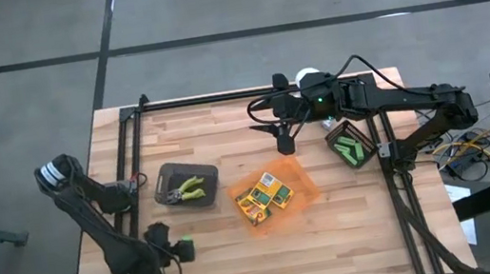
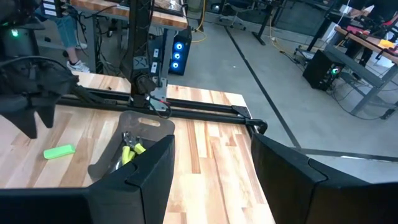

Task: Pick & Place School Supplies
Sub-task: Put the green eraser into the black basket

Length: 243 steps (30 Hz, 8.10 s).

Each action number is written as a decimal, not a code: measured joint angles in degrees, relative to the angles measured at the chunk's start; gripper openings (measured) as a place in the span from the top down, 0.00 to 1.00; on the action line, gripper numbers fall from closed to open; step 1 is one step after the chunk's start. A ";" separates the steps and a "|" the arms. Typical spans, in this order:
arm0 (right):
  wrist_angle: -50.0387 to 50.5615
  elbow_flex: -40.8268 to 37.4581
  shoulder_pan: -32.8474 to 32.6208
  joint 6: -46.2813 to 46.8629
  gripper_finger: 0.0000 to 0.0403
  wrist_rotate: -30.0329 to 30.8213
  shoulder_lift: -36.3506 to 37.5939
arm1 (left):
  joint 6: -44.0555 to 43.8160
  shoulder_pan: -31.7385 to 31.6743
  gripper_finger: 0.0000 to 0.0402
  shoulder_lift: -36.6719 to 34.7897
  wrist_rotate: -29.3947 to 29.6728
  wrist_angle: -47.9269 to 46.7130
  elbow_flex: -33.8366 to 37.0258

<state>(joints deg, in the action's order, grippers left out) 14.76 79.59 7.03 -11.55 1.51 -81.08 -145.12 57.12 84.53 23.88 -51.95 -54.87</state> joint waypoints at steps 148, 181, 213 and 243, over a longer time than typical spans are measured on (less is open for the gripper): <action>-0.02 0.00 -0.02 0.00 0.49 -0.01 -0.02 | 117.94 -19.75 0.78 -6.78 37.83 46.07 1.60; -0.02 0.00 -0.02 6.73 0.49 -0.05 -0.02 | 134.88 -42.39 0.78 -14.76 -0.86 54.61 1.25; 5.90 -0.24 -0.15 -0.25 0.49 -13.52 -0.72 | 138.05 -60.43 0.78 -15.93 -23.32 56.62 1.31; -1.83 -0.33 -0.81 0.95 0.49 -13.62 -5.70 | 139.17 -61.13 0.78 -15.96 -24.39 56.05 1.27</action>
<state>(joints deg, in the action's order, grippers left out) 12.94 79.26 6.21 -10.60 -12.11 -86.78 -5.96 -4.01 68.58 -0.51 4.11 -53.60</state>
